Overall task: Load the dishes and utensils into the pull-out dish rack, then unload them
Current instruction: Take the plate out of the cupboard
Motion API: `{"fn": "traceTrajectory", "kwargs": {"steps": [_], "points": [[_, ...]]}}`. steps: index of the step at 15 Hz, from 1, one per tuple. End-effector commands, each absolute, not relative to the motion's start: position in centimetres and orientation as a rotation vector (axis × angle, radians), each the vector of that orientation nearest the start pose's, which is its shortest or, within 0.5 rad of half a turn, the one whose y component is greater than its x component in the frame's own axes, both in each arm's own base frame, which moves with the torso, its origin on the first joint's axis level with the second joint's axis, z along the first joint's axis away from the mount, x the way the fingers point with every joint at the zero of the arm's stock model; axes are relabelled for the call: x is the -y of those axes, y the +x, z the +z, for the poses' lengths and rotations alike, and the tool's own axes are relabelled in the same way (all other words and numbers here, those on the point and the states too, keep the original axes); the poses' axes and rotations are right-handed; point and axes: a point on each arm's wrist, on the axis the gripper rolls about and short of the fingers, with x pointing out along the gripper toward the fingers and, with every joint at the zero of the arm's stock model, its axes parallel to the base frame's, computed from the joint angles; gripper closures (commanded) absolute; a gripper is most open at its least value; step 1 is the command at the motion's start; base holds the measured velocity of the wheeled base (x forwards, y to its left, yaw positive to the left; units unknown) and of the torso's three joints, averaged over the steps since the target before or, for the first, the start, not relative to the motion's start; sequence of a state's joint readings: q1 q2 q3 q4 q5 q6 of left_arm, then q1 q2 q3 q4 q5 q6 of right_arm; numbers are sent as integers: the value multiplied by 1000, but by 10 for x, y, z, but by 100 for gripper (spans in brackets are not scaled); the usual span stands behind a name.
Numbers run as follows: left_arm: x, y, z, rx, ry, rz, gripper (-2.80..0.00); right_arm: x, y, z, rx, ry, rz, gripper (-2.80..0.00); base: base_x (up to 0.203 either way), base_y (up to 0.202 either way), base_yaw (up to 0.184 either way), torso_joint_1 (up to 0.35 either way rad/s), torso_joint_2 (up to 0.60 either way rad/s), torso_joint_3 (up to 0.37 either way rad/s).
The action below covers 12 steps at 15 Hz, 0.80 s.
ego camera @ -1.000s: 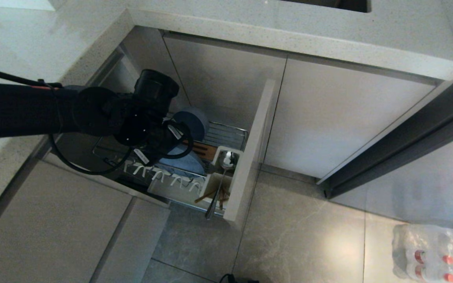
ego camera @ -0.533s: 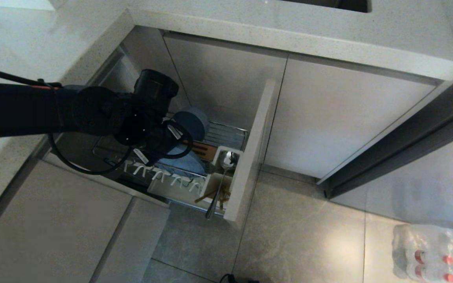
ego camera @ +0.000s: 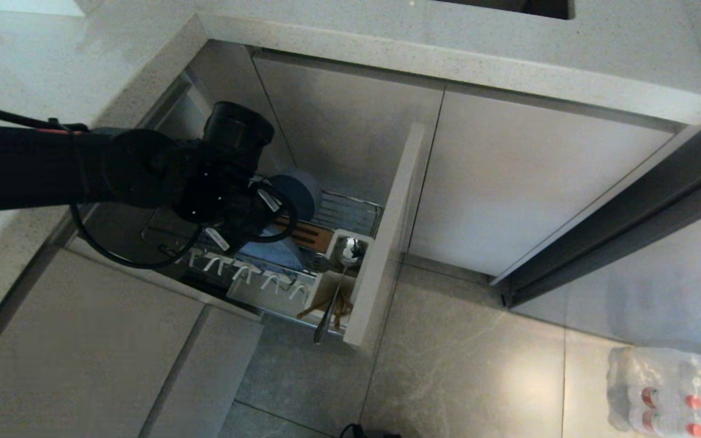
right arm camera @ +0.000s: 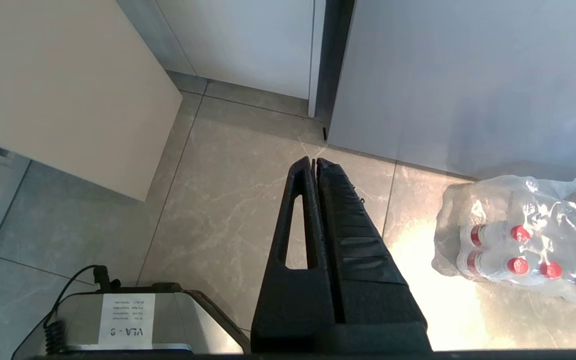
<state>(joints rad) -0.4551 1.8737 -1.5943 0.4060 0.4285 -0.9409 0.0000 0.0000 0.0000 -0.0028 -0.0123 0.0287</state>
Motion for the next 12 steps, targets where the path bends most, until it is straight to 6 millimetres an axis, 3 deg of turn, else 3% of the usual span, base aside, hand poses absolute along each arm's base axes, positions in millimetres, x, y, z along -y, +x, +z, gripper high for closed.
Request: {"fn": "traceTrajectory", "kwargs": {"steps": [1,9,12], "points": [[148,319,253,-558,-628,254,0,0,-23,76,2,29,-12,0,0,0,0,0,0,0],[152,279,291,-485,-665,159,0,0,-23,76,2,29,-12,0,0,0,0,0,0,0],[148,248,319,-430,-703,80,0,0,-23,76,2,29,-12,0,0,0,0,0,0,0]]}}
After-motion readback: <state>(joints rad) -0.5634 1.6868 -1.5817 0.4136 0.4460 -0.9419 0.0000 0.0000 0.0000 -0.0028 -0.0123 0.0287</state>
